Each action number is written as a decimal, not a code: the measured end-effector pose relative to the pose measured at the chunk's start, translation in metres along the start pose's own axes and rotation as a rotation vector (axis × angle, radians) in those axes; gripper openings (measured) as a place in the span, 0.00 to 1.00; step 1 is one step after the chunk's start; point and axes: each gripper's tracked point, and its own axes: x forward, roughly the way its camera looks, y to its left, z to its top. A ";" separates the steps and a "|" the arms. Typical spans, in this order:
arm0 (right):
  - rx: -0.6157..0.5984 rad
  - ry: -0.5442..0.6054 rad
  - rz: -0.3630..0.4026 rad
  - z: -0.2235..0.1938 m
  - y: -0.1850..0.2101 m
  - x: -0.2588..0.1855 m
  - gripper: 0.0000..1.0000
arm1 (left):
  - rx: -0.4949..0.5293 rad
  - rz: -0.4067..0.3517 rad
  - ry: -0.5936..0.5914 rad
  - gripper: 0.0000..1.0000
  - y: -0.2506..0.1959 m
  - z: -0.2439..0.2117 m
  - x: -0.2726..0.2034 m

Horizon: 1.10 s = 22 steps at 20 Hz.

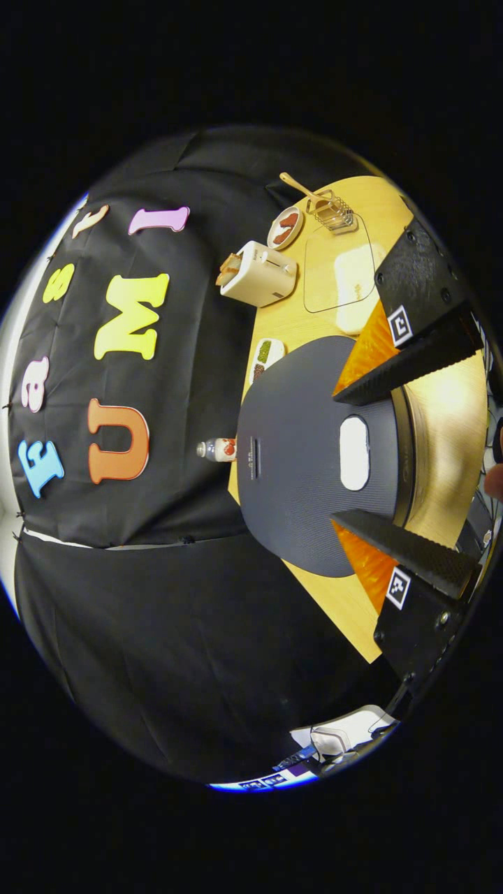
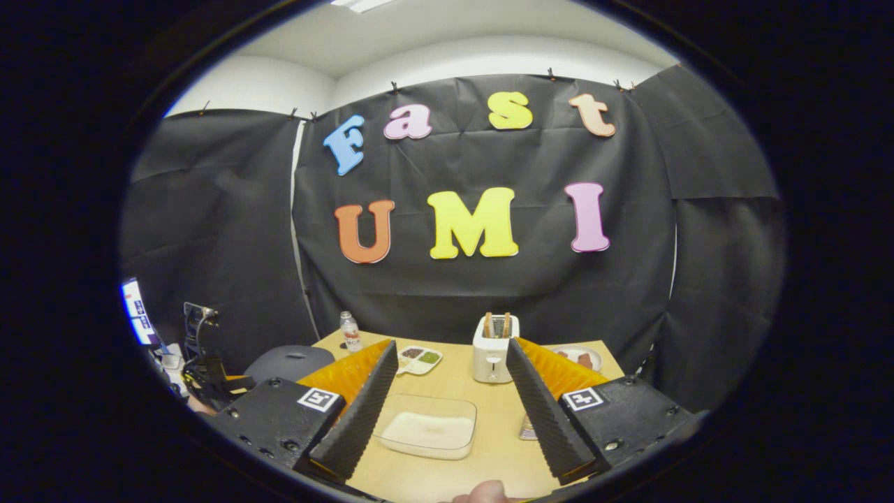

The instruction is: Close the left gripper, press the button to open the rice cooker; take a wooden spoon from the chopstick holder with the right hand, scoop a spoonful of rice and pour it into the rice cooker, then put the wooden spoon back into the chopstick holder.

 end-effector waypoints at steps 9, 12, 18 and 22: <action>0.039 -0.012 -0.057 -0.005 -0.037 -0.001 1.00 | -0.029 0.006 -0.095 0.95 -0.009 0.035 -0.018; 0.033 -0.015 -0.058 -0.006 -0.053 0.001 1.00 | -0.025 -0.002 -0.162 0.95 -0.025 0.067 -0.046; 0.062 -0.070 -0.051 0.011 -0.070 -0.001 1.00 | 0.039 -0.062 -0.351 0.95 -0.095 0.155 -0.119; 0.077 -0.106 -0.082 0.035 -0.072 -0.019 1.00 | 0.081 -0.139 -0.478 0.95 -0.134 0.201 -0.170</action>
